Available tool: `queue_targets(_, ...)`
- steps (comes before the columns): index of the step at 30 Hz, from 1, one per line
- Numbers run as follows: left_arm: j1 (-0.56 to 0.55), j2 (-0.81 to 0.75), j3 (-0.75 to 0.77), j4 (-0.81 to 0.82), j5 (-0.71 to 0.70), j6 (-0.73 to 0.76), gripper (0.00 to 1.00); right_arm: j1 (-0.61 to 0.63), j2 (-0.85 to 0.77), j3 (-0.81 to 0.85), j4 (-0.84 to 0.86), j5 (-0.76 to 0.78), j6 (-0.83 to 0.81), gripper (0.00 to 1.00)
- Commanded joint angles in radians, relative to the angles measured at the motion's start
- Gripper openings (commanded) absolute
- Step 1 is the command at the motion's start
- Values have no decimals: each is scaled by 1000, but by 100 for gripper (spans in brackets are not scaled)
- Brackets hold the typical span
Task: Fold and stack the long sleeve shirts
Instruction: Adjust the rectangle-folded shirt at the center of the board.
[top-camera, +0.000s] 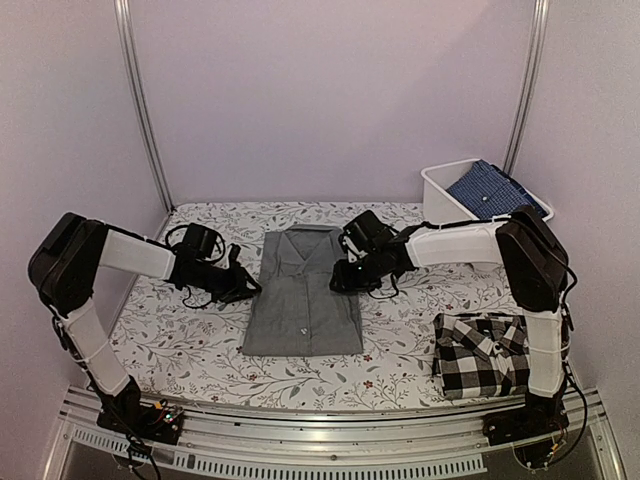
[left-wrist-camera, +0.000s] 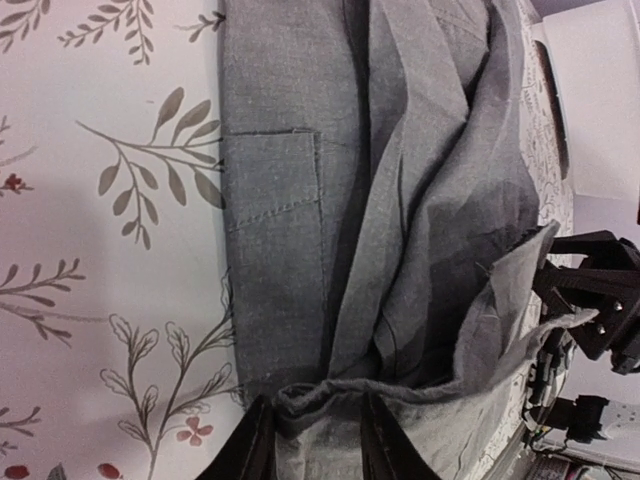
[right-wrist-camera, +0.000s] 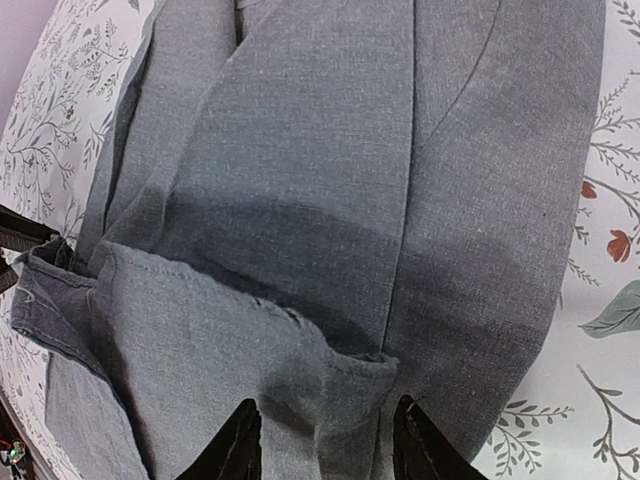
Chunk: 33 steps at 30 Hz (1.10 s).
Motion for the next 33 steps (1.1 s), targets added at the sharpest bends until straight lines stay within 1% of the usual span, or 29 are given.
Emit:
queue_targets(1, -22, 20, 28, 39, 19, 0, 25, -2, 30, 21, -3, -4, -7, 44)
queue_targets(3, -25, 22, 28, 49, 28, -2, 20, -3, 34, 25, -4, -9, -8, 40)
queue_targets(4, -27, 22, 29, 52, 33, -3, 17, -2, 33, 26, -4, -8, -8, 36)
queue_targets(9, -33, 3, 35, 48, 37, 7, 4, -1, -11, 25, -27, 14, -5, 11)
queue_targets(11, -35, -14, 36, 38, 31, 13, 0, 2, -34, 22, -45, 27, -4, 2)
queue_targets(12, -37, -26, 36, 35, 27, 16, 0, 4, -45, 16, -51, 37, -3, 0)
queue_targets(16, -46, -66, 38, 20, 8, 29, 0, 12, -119, -9, -84, 77, 13, 0)
queue_targets(20, -47, -63, 53, 4, -11, 49, 0, 12, -157, -34, -106, 123, 31, 0)
queue_targets(28, -47, 43, 106, 11, -36, 72, 0, -6, -113, -65, -121, 163, 48, 0)
queue_targets(31, -46, 85, 128, 10, -36, 79, 0, -16, -90, -75, -114, 168, 49, 2)
queue_targets(33, -47, 101, 137, 2, -50, 75, 0, -26, -72, -73, -111, 167, 47, 8)
